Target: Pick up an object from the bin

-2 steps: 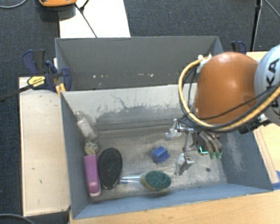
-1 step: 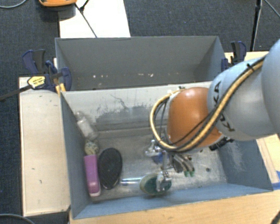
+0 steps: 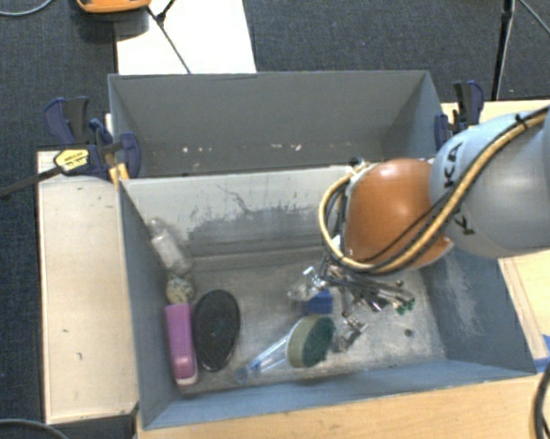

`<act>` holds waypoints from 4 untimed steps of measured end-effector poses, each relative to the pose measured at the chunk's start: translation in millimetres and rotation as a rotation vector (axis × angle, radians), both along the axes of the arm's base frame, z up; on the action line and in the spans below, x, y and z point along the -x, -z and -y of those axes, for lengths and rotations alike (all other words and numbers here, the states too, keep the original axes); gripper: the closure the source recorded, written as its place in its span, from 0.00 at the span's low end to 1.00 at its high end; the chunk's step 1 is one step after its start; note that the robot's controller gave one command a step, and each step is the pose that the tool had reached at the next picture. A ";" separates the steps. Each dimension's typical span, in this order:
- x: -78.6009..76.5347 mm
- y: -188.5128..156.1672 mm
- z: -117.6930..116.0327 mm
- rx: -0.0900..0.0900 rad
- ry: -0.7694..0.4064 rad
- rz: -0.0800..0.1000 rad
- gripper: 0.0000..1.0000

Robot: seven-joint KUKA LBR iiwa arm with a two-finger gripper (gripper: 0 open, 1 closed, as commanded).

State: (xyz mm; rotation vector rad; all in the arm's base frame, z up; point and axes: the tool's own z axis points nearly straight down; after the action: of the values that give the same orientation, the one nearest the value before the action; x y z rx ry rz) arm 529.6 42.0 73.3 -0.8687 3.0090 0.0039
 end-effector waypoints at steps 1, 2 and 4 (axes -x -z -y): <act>-2.1 -2.8 -1.6 -0.002 0.005 0.006 1.00; 4.1 -130.6 2.9 0.004 0.014 0.002 1.00; -7.8 -8.5 65.8 0.005 0.170 -0.012 0.00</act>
Offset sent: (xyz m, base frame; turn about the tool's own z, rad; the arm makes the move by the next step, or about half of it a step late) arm 0.0000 0.0000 0.0000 0.0000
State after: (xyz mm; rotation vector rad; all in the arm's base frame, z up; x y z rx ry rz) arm 537.4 -23.7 81.8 -0.6117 3.0842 0.0007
